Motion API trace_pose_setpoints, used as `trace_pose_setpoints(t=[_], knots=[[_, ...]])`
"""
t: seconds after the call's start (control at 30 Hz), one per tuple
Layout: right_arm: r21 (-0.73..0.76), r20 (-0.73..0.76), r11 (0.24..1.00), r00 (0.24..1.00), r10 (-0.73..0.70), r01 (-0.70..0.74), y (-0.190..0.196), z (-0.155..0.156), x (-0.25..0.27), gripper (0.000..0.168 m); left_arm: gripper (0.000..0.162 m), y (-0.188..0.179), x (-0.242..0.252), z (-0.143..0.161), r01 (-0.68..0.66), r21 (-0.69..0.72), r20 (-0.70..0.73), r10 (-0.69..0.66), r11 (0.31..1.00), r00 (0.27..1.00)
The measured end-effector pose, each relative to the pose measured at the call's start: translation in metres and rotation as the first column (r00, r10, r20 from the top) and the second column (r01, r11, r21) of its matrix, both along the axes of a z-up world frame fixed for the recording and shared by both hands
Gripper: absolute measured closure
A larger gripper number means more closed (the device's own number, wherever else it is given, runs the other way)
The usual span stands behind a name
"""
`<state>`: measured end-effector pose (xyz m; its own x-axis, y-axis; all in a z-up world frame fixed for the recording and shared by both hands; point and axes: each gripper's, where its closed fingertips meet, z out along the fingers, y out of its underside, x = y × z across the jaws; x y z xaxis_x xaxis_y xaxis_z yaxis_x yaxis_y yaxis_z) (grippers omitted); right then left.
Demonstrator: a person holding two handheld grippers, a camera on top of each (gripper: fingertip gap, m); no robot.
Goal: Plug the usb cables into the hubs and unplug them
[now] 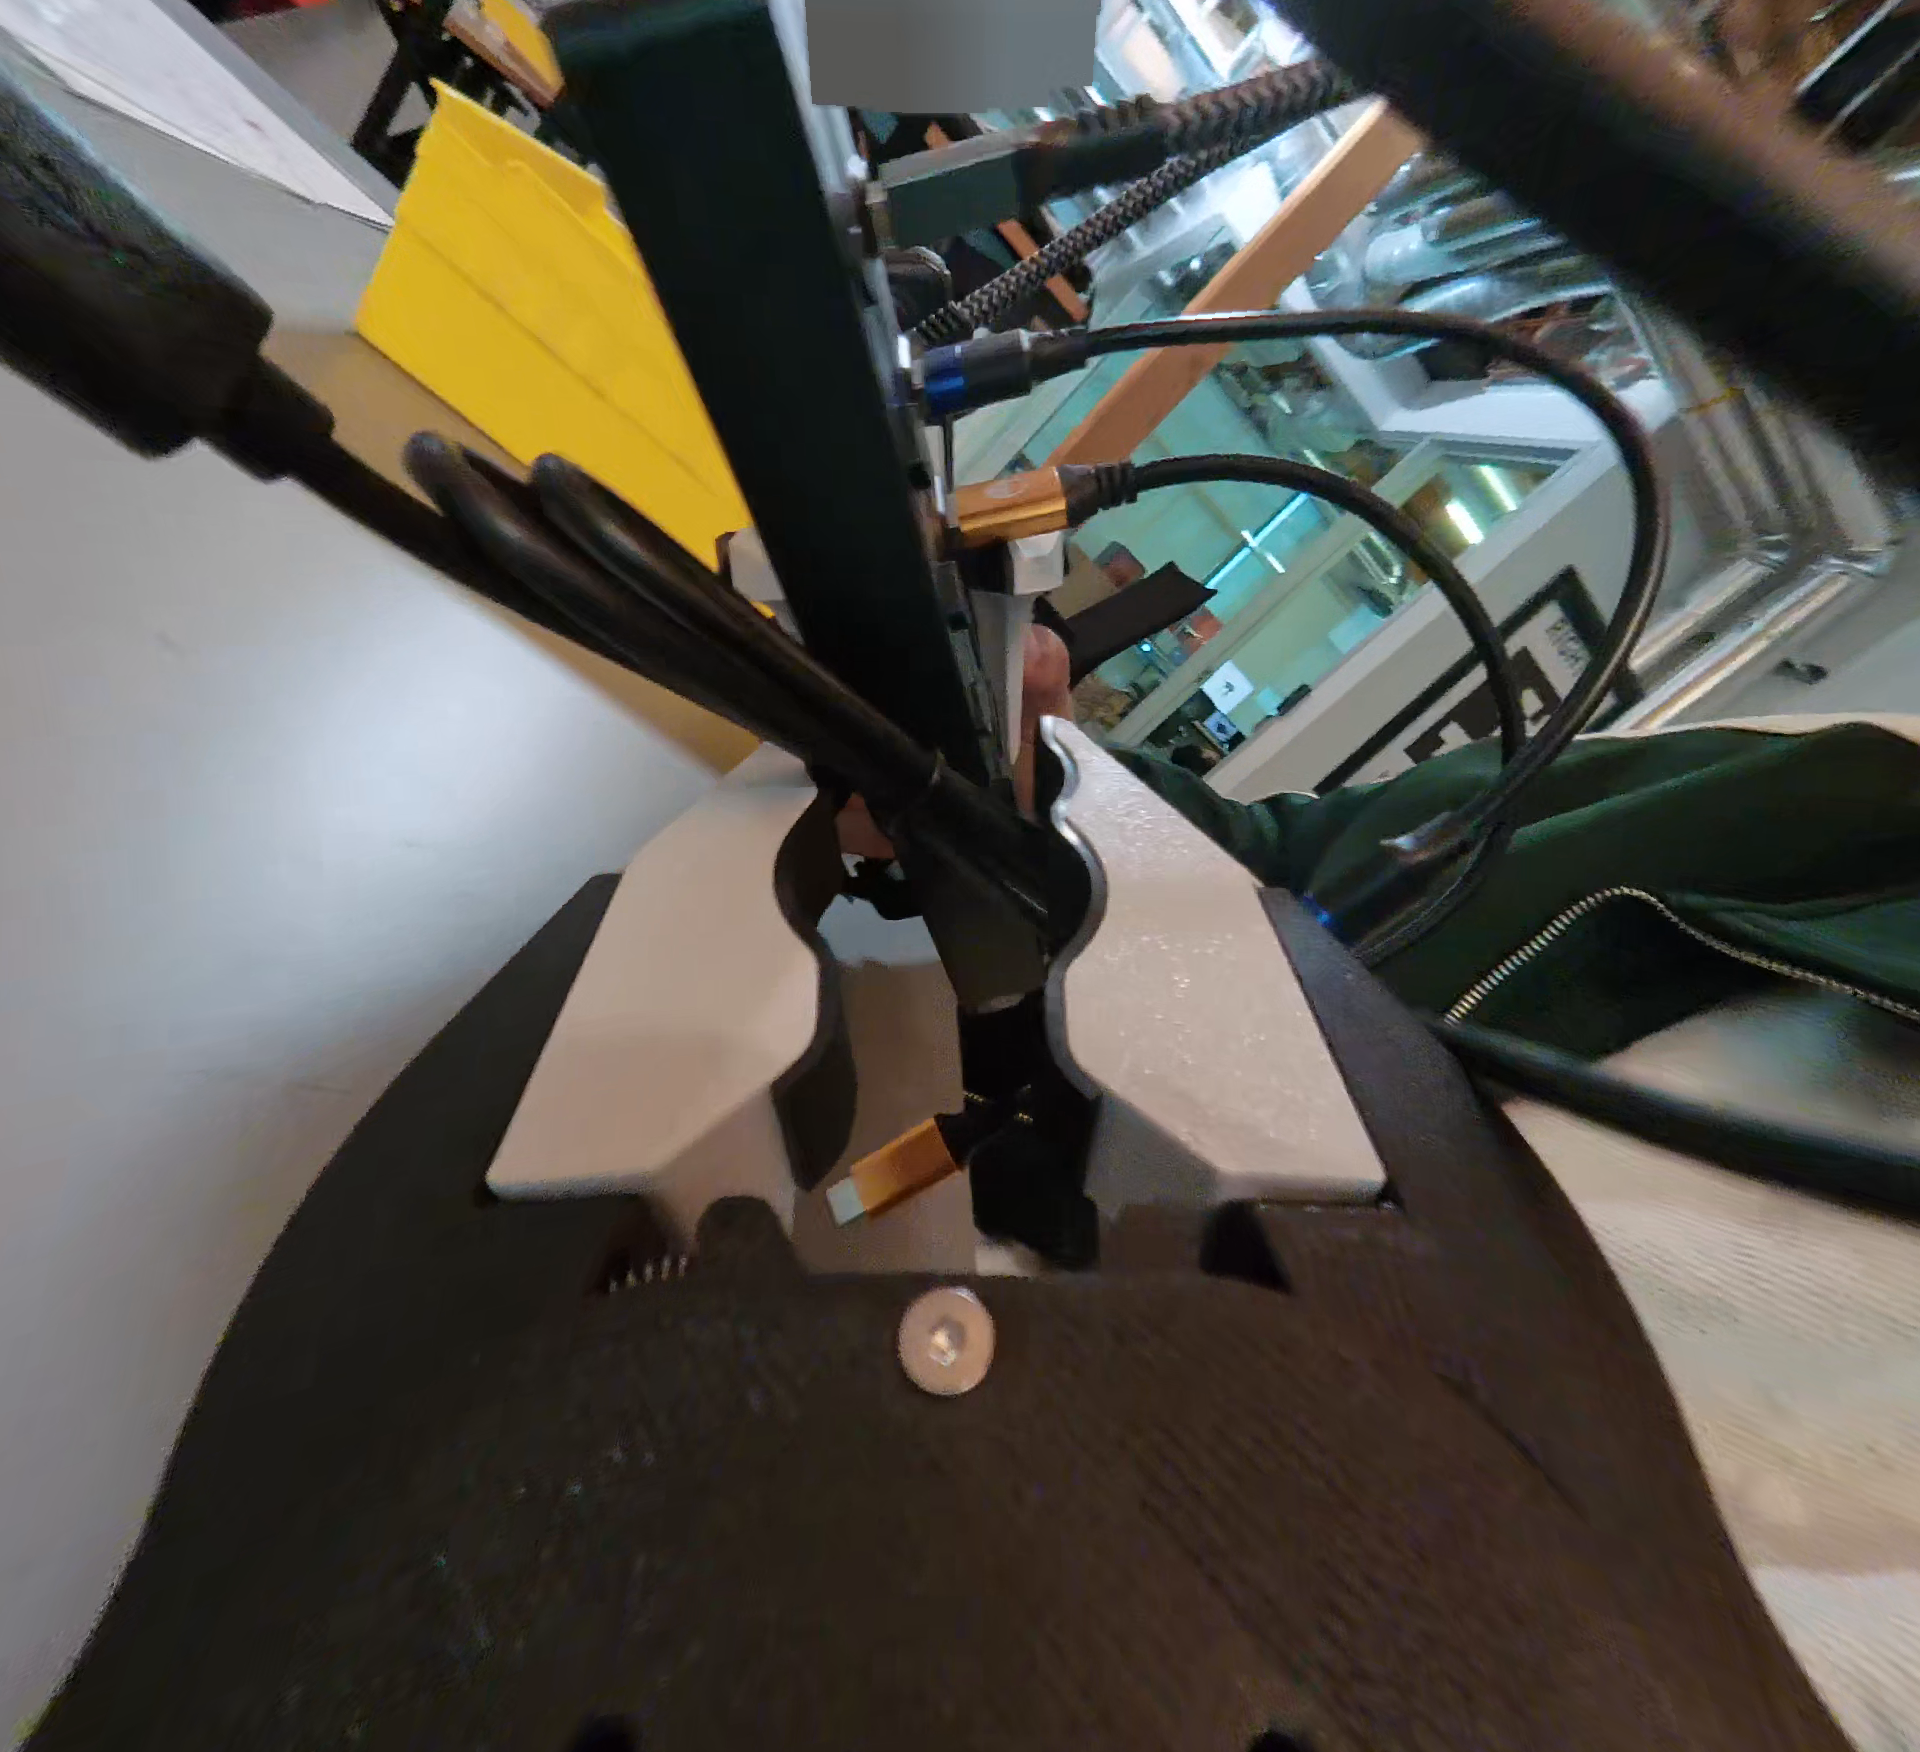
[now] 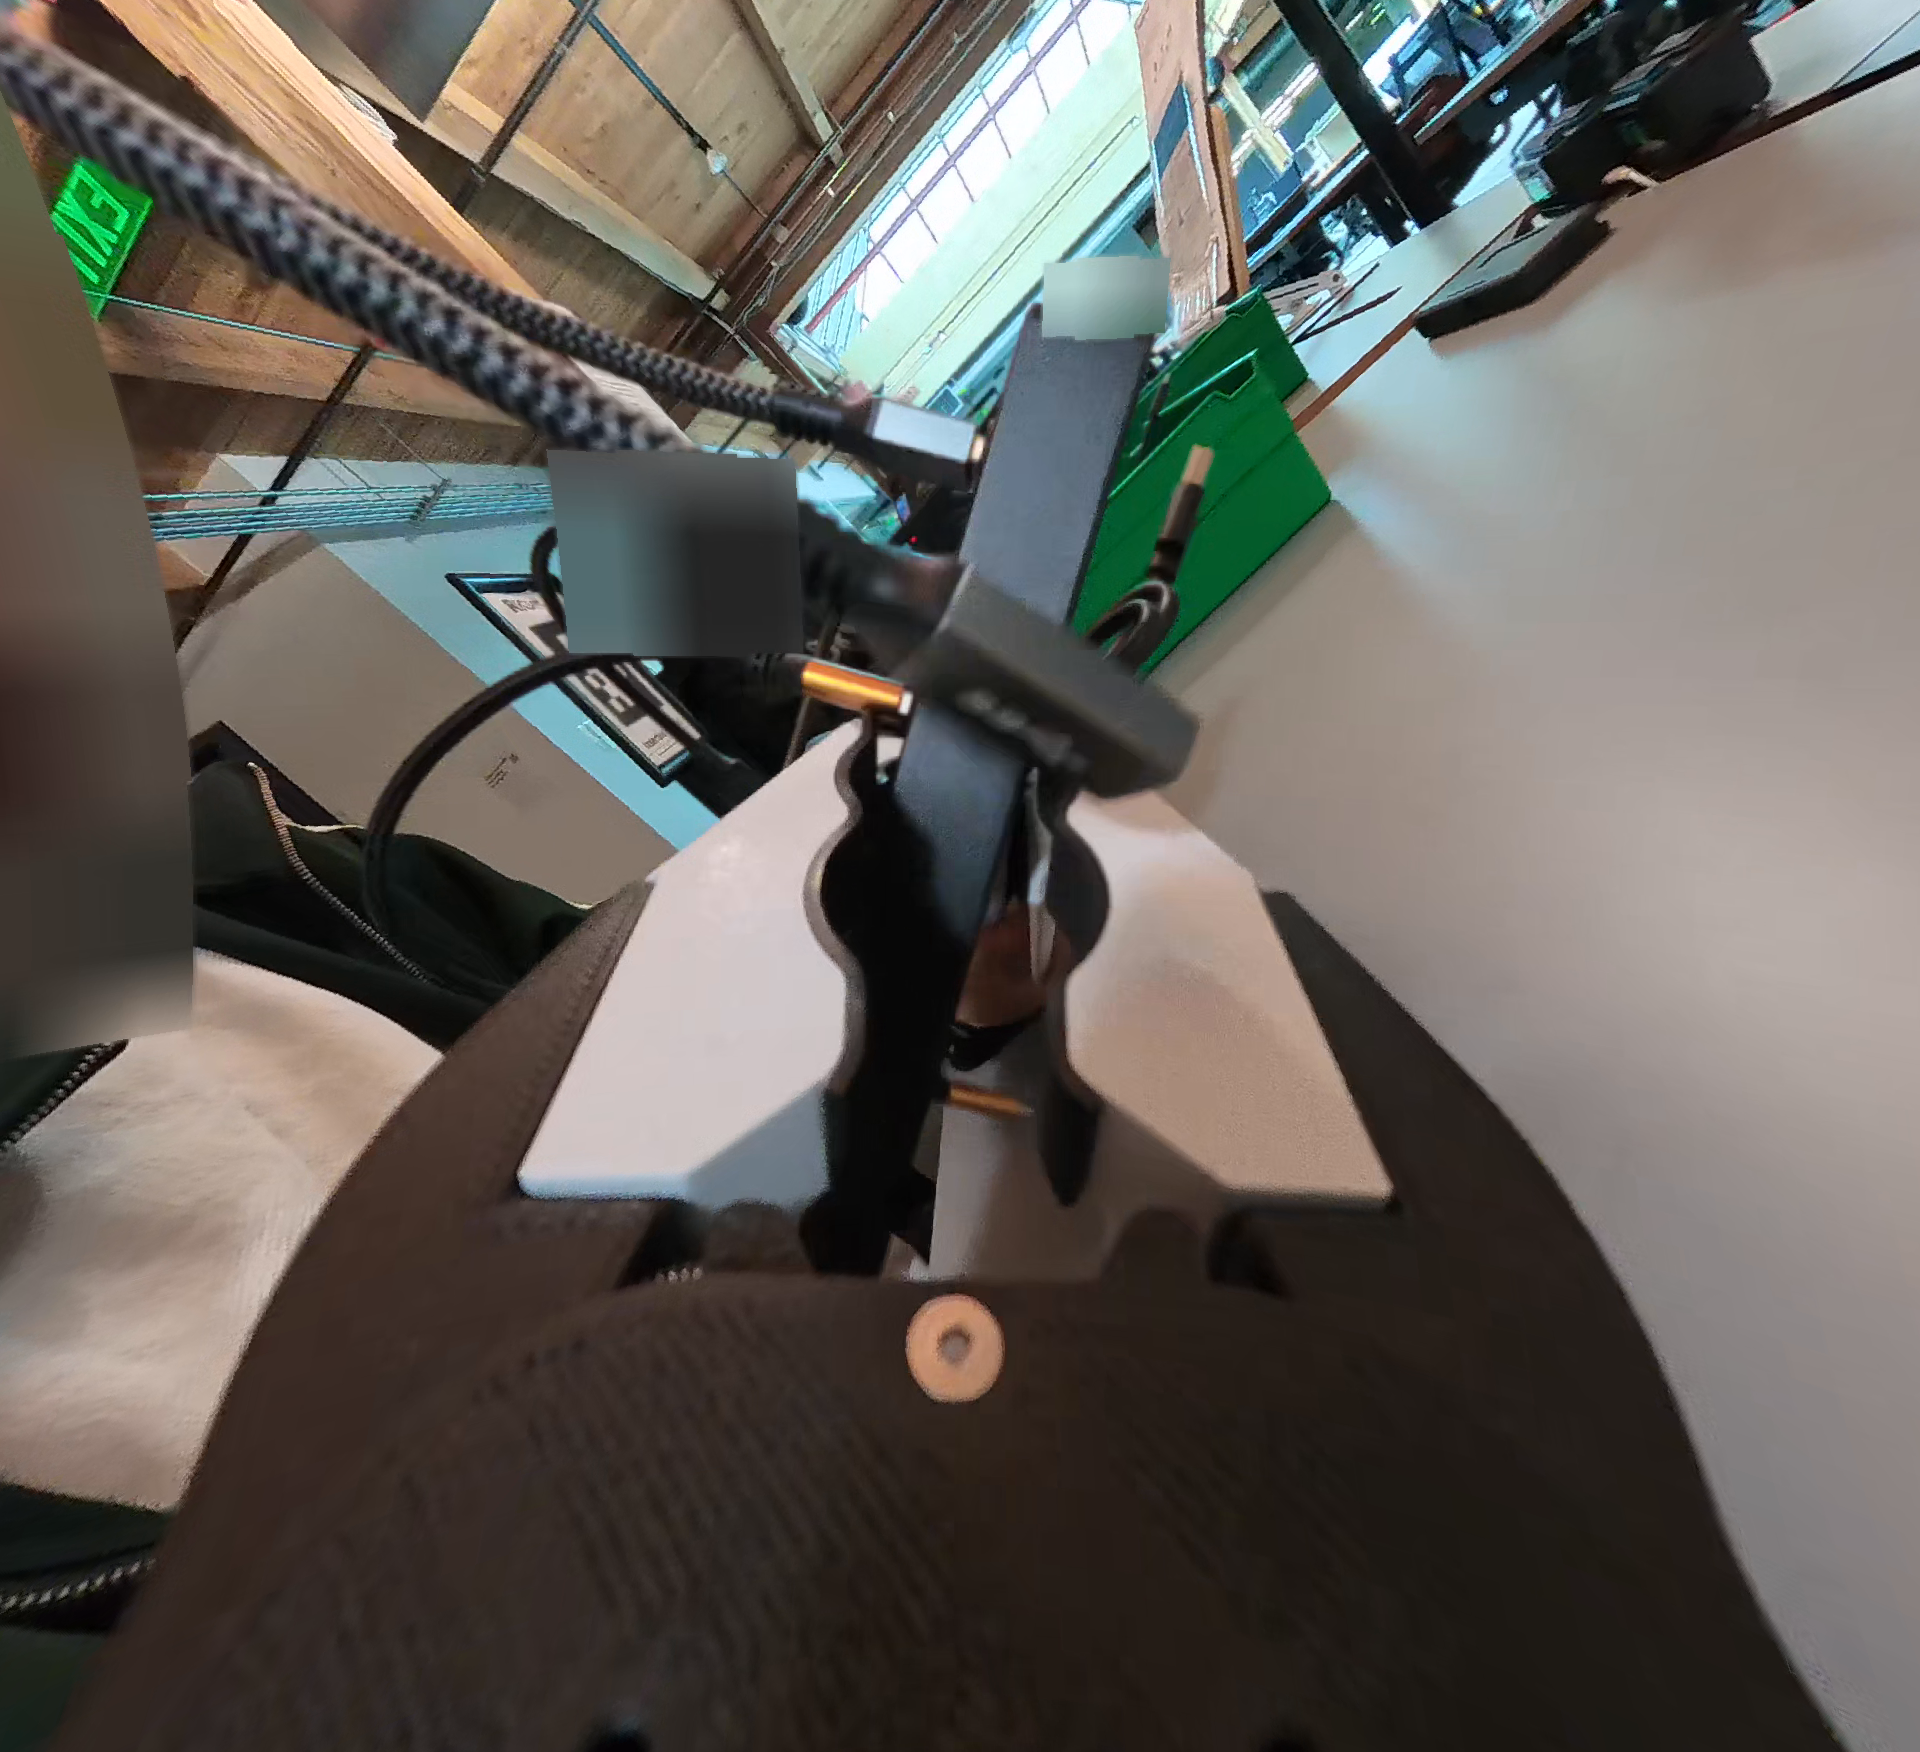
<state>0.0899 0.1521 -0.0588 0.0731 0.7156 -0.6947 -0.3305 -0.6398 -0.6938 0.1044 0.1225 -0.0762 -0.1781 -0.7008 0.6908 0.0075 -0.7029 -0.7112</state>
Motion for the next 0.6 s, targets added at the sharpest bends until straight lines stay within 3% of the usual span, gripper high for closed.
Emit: trace_pose_setpoints(t=[0.03,0.17,0.4,0.5,0.6], knots=[[0.002,0.002,1.000,1.000,-0.003,0.003,0.001,0.000,0.001,0.139,0.138,0.003,0.000,-0.002,-0.016,0.007,-0.011,0.016,1.000,1.000],[0.011,0.031,1.000,0.999,0.013,-0.014,-0.001,-0.002,-0.001,0.134,0.142,0.004,-0.003,-0.001,-0.020,0.052,-0.017,0.021,0.998,1.000],[-0.041,0.082,0.998,0.995,0.058,-0.055,0.000,-0.013,-0.001,0.098,0.141,-0.006,-0.002,0.001,0.057,0.029,0.001,-0.057,0.998,0.998],[-0.102,-0.007,0.983,0.989,0.150,-0.150,-0.008,-0.012,-0.006,0.087,0.141,-0.016,-0.002,0.004,0.146,-0.047,0.040,-0.144,0.988,0.989],[-0.136,-0.140,0.957,0.961,0.236,-0.255,-0.019,-0.004,-0.014,0.088,0.141,-0.028,-0.001,0.009,0.245,-0.123,0.098,-0.234,0.962,0.967]])
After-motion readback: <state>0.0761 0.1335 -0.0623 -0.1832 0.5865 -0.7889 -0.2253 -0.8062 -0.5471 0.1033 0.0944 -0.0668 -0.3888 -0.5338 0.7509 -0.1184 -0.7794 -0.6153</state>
